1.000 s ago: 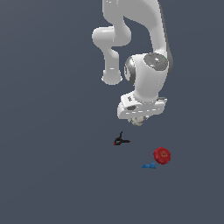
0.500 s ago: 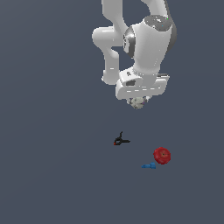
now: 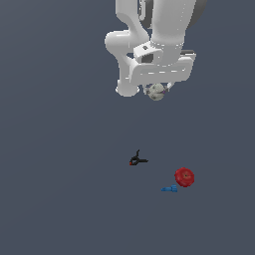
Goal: Pick up a designated object from a clutter of objects.
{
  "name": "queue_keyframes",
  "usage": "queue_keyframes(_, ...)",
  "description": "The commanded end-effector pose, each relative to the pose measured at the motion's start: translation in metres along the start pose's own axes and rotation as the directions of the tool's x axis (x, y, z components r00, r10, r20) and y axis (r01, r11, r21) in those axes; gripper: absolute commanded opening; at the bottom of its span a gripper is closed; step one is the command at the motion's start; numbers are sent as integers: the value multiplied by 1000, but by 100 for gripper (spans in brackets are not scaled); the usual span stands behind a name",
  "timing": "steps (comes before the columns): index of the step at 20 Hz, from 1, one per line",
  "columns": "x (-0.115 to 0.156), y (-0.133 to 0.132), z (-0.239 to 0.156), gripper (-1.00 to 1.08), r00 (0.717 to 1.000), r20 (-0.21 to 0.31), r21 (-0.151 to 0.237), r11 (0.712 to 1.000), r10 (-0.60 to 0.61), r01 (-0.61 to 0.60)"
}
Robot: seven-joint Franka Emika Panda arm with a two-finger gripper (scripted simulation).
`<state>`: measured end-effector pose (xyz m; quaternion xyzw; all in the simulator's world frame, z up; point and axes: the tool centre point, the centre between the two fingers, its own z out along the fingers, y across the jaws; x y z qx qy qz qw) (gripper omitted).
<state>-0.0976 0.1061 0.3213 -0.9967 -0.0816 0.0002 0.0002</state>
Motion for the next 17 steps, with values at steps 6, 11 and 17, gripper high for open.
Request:
queue_keyframes(6, -26, 1, -49, -100, 1000, 0, 0, 1000, 0, 0)
queue_keyframes(11, -35, 2, -69, -100, 1000, 0, 0, 1000, 0, 0)
queue_keyframes(17, -38, 2, -77, -100, 1000, 0, 0, 1000, 1, -1)
